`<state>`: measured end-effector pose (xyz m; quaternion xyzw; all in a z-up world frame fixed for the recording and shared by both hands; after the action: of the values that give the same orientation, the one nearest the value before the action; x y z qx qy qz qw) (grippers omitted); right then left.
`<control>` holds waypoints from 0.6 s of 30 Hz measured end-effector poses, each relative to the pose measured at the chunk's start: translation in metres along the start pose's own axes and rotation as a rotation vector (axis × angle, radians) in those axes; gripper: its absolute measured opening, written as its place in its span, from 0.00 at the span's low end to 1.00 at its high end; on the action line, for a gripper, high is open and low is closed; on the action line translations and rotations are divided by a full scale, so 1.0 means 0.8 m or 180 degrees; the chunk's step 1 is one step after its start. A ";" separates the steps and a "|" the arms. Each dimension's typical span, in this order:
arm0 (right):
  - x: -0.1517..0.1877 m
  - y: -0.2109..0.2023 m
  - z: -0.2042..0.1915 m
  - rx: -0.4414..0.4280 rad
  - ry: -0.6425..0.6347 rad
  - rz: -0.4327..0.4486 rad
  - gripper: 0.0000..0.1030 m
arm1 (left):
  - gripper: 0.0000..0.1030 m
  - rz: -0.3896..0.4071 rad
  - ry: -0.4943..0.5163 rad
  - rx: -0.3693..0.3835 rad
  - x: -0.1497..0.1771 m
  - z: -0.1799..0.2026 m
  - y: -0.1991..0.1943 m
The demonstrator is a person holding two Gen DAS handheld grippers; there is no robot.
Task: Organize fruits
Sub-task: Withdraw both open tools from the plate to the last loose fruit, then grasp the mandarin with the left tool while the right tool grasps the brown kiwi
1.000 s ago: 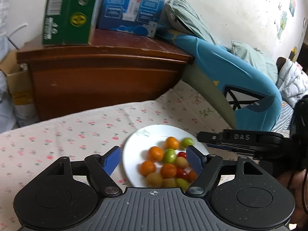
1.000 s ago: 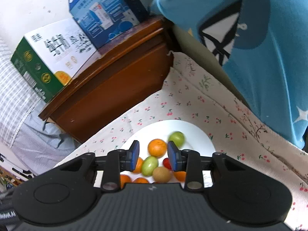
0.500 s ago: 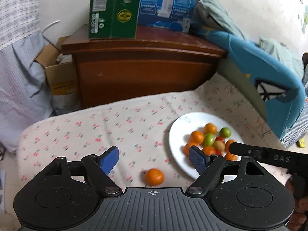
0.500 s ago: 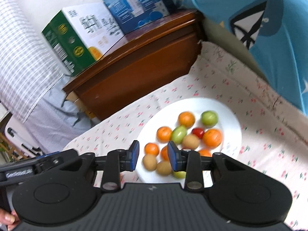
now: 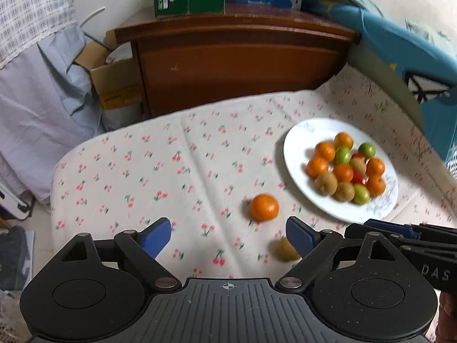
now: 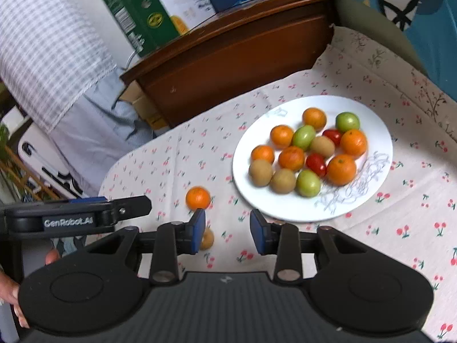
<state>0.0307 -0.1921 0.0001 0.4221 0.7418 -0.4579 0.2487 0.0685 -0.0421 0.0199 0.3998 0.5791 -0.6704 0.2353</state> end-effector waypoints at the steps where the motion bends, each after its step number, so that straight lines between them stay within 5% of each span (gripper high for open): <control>1: 0.004 0.000 -0.003 -0.0012 -0.0032 -0.0018 0.35 | 0.87 -0.0017 0.0010 -0.0024 0.003 -0.001 0.000; 10: 0.036 0.014 -0.026 -0.0131 -0.0362 -0.0140 0.41 | 0.88 -0.0099 0.0026 -0.0163 0.021 -0.014 0.008; 18: 0.050 0.033 -0.038 -0.0198 -0.0520 -0.0214 0.41 | 0.88 -0.0028 -0.0452 -0.0107 0.012 -0.037 0.011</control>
<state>0.0332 -0.1436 -0.0285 0.3503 0.7467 -0.4756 0.3058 0.0781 -0.0140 0.0068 0.3447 0.5738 -0.6883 0.2796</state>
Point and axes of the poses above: each gripper's, at about its wrist camera, not at the fingertips, and y roughly the way its jaws point, z to its right, x to its underside, the point moved 6 cm from there along y, roughly the way its jaws point, and after that the axes turned 14 degrees about z, right-handed, at the moved point
